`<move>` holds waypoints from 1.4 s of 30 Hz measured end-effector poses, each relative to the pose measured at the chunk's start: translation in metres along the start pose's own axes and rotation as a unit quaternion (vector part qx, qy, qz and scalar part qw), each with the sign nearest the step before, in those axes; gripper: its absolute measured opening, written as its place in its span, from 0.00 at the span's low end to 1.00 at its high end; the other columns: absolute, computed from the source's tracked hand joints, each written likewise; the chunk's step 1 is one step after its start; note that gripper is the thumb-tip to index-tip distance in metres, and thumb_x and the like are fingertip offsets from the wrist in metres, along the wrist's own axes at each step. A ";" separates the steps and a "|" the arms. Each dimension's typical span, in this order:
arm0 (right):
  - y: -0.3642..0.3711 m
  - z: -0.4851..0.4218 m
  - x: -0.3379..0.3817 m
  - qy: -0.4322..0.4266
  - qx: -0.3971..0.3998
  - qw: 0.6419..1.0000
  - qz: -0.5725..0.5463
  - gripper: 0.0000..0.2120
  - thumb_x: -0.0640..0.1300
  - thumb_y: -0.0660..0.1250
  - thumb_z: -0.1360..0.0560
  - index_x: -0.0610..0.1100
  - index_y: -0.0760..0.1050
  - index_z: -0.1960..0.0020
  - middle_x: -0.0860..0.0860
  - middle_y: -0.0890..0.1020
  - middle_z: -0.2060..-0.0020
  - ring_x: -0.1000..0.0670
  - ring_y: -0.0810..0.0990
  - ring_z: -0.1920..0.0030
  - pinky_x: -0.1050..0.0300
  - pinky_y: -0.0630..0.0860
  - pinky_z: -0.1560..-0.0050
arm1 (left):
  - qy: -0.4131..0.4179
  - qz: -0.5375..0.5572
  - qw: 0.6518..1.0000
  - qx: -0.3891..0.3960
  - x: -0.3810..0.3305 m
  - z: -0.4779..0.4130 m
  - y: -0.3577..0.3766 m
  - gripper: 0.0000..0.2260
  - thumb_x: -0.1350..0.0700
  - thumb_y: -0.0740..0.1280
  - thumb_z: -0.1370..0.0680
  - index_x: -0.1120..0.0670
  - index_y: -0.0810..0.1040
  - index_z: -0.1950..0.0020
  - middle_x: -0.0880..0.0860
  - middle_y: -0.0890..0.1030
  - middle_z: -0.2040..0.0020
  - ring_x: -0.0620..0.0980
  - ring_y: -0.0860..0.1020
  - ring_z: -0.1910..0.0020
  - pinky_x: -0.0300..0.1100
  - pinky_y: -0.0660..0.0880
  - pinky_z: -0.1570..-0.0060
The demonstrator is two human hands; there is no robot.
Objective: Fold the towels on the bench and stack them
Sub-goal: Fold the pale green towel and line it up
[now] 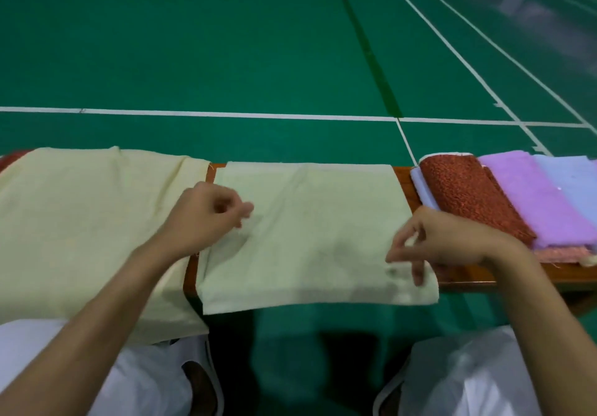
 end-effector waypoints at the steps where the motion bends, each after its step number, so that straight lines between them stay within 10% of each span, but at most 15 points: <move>1: -0.009 -0.009 0.003 -0.021 -0.100 0.995 -0.012 0.06 0.47 0.71 0.20 0.47 0.85 0.52 0.47 0.86 0.68 0.52 0.74 0.74 0.58 0.73 0.69 | 0.032 -0.034 0.997 -0.062 -0.007 -0.002 0.005 0.13 0.40 0.68 0.21 0.47 0.85 0.53 0.43 0.86 0.57 0.43 0.83 0.55 0.49 0.80 0.51; 4: -0.019 -0.026 0.026 -0.071 -0.386 0.915 0.095 0.08 0.49 0.67 0.21 0.49 0.83 0.47 0.50 0.87 0.57 0.47 0.83 0.56 0.50 0.79 0.53 | 0.102 -0.113 0.984 -0.089 -0.025 -0.003 0.042 0.21 0.41 0.63 0.18 0.49 0.76 0.28 0.47 0.78 0.30 0.50 0.72 0.28 0.52 0.70 0.29; 9: 0.047 -0.079 0.064 -0.136 -0.290 0.919 0.231 0.34 0.64 0.42 0.19 0.52 0.49 0.16 0.51 0.46 0.16 0.46 0.43 0.17 0.41 0.47 0.18 | 0.166 -0.226 0.960 0.022 -0.036 -0.003 0.102 0.31 0.36 0.46 0.16 0.45 0.46 0.15 0.47 0.44 0.15 0.46 0.37 0.17 0.54 0.43 0.18; 14: 0.060 -0.093 0.042 -0.115 -0.250 0.919 0.283 0.33 0.67 0.33 0.20 0.59 0.33 0.18 0.54 0.34 0.18 0.47 0.31 0.19 0.38 0.37 0.20 | 0.117 -0.289 0.949 0.036 -0.009 -0.003 0.103 0.34 0.31 0.40 0.18 0.44 0.38 0.16 0.47 0.37 0.16 0.48 0.33 0.18 0.54 0.38 0.19; 29: 0.018 -0.076 -0.014 -0.029 -0.315 0.924 0.214 0.30 0.64 0.42 0.17 0.59 0.41 0.17 0.52 0.40 0.17 0.47 0.36 0.18 0.38 0.39 0.20 | 0.020 -0.280 0.960 0.002 0.030 0.003 0.063 0.36 0.30 0.40 0.20 0.44 0.41 0.15 0.48 0.37 0.16 0.48 0.33 0.18 0.54 0.39 0.19; 35: -0.012 -0.052 -0.011 -0.038 -0.437 0.898 0.036 0.27 0.56 0.57 0.17 0.42 0.66 0.23 0.41 0.69 0.25 0.39 0.65 0.25 0.42 0.63 0.25 | 0.001 -0.094 0.988 -0.121 0.018 0.004 0.029 0.27 0.38 0.56 0.18 0.53 0.72 0.26 0.55 0.70 0.24 0.56 0.66 0.25 0.55 0.65 0.29; 42: -0.021 -0.033 -0.015 0.126 -0.431 0.888 0.102 0.18 0.50 0.67 0.20 0.36 0.72 0.40 0.38 0.76 0.41 0.38 0.75 0.42 0.46 0.74 0.48 | -0.145 -0.095 0.962 -0.210 0.042 0.007 -0.006 0.13 0.48 0.71 0.22 0.53 0.74 0.44 0.51 0.78 0.49 0.55 0.78 0.50 0.50 0.75 0.55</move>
Point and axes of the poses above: each hand's wrist, its own z-axis away from the middle knuckle, its own y-axis out of the palm, x = y × z, the point moved 8 cm from there along -z, towards the middle knuckle
